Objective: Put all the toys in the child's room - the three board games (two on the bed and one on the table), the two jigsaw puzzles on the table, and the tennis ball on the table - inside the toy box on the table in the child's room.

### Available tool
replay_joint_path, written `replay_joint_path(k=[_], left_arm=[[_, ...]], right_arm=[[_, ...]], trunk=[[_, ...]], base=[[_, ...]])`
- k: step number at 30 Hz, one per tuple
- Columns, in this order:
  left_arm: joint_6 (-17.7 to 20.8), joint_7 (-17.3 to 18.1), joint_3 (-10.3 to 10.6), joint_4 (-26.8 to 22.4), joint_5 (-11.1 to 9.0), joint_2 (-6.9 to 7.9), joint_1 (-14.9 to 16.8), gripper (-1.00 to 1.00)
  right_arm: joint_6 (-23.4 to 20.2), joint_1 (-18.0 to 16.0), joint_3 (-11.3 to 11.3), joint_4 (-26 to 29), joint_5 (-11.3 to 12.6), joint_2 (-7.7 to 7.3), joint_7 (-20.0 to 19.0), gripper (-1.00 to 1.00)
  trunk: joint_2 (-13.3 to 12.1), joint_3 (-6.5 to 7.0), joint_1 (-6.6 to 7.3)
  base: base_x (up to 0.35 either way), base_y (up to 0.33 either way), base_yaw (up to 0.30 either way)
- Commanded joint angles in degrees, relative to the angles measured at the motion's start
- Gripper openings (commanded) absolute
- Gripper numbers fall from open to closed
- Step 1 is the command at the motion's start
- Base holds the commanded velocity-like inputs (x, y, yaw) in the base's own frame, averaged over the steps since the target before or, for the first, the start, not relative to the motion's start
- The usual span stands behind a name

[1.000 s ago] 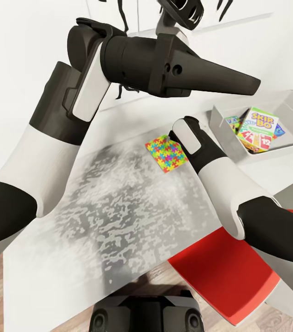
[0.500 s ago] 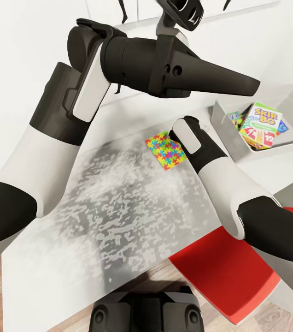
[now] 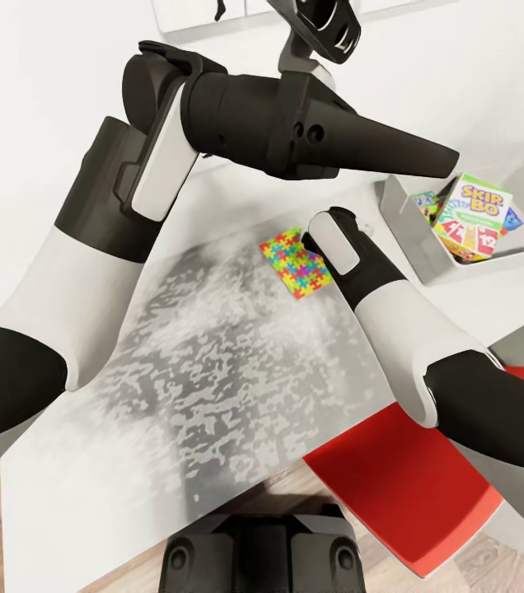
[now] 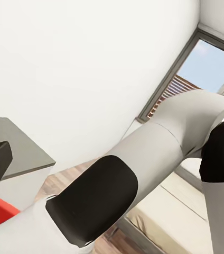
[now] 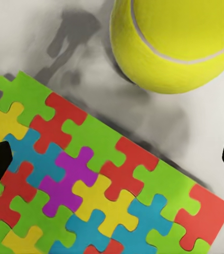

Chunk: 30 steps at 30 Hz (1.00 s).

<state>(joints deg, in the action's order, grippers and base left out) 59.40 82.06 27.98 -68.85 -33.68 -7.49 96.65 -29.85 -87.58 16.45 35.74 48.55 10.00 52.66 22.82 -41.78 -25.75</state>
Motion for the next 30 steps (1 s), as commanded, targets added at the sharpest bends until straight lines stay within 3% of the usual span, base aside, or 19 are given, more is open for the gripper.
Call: replay_joint_path(k=[1,10,30], left_arm=[[0.6,0.1,0.1,0.0,-0.2,-0.02,0.1,1.0],[0.6,0.1,0.1,0.0,-0.1,0.02,0.0,1.0],[0.6,0.1,0.1,0.0,-0.1,0.02,0.0,1.0]], right_arm=[[-0.4,-0.1,0.1,0.0,0.1,0.0,0.3,1.0],[-0.3,-0.1,0.2,0.0,0.1,0.0,0.3,1.0],[-0.3,-0.1,0.2,0.0,0.1,0.0,0.3,1.0]], trunk=[[0.1,-0.17,-0.03],[0.1,-0.87,-0.03],[0.1,-1.0,-0.03]], base=[[0.0,0.0,0.0],[0.0,0.0,0.0],[0.0,0.0,0.0]])
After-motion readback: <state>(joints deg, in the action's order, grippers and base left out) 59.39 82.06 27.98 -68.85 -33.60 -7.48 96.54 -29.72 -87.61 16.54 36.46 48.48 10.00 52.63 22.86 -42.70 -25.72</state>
